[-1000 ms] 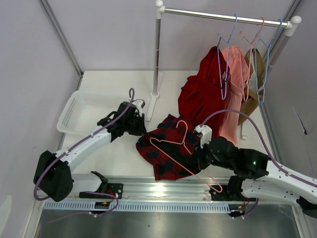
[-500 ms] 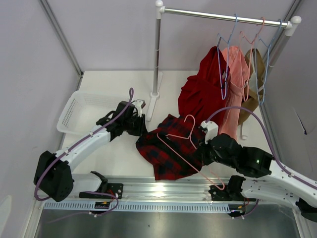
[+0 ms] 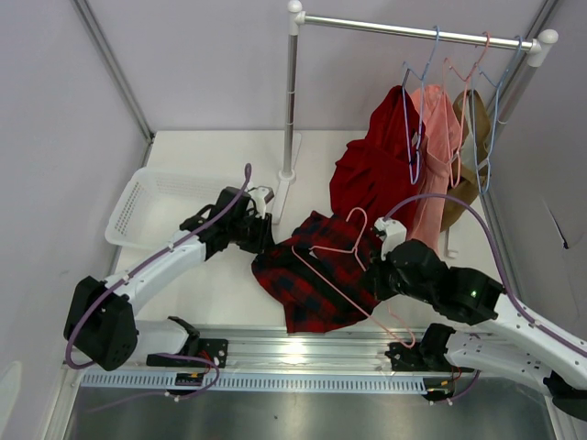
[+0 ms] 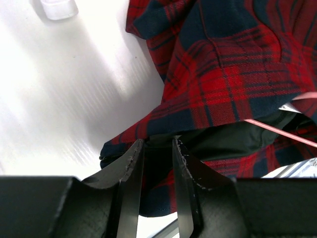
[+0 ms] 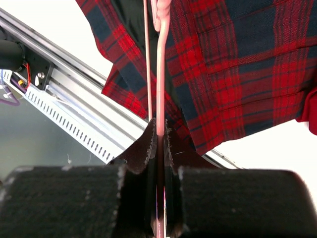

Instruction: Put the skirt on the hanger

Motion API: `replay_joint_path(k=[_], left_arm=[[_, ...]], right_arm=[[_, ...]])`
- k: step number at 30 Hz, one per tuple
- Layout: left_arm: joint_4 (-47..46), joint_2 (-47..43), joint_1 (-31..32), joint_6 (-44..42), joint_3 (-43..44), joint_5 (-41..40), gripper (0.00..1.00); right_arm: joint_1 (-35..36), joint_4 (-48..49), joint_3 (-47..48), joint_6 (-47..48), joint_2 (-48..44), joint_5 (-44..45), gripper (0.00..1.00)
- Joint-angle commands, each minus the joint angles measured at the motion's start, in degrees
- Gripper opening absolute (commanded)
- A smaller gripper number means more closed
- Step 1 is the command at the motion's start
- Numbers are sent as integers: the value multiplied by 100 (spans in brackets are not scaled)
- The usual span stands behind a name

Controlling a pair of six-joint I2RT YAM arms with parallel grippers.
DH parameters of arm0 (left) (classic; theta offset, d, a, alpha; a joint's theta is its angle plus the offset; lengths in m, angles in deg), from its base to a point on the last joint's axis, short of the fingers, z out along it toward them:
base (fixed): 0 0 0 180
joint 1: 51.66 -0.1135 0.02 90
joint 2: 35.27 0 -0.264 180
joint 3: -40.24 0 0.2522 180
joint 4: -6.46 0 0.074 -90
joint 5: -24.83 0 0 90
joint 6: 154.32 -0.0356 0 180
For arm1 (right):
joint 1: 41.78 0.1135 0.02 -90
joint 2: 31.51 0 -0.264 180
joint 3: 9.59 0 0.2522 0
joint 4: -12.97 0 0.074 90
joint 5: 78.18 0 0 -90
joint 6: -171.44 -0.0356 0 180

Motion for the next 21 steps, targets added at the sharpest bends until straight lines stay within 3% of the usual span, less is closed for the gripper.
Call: replay_joint_path(k=[1,8,21], left_arm=[[-161,-114,-47,-211,126,290,34],[-135,-88,-47,-325,126,342,39],[-117,-70,-47,-483,188,571,37]], right_arm=[[-161,20,193,135,-23,-78,0],[-302,3,184,187,-58,-201,0],[-372,55,140,196,-93,-289,0]])
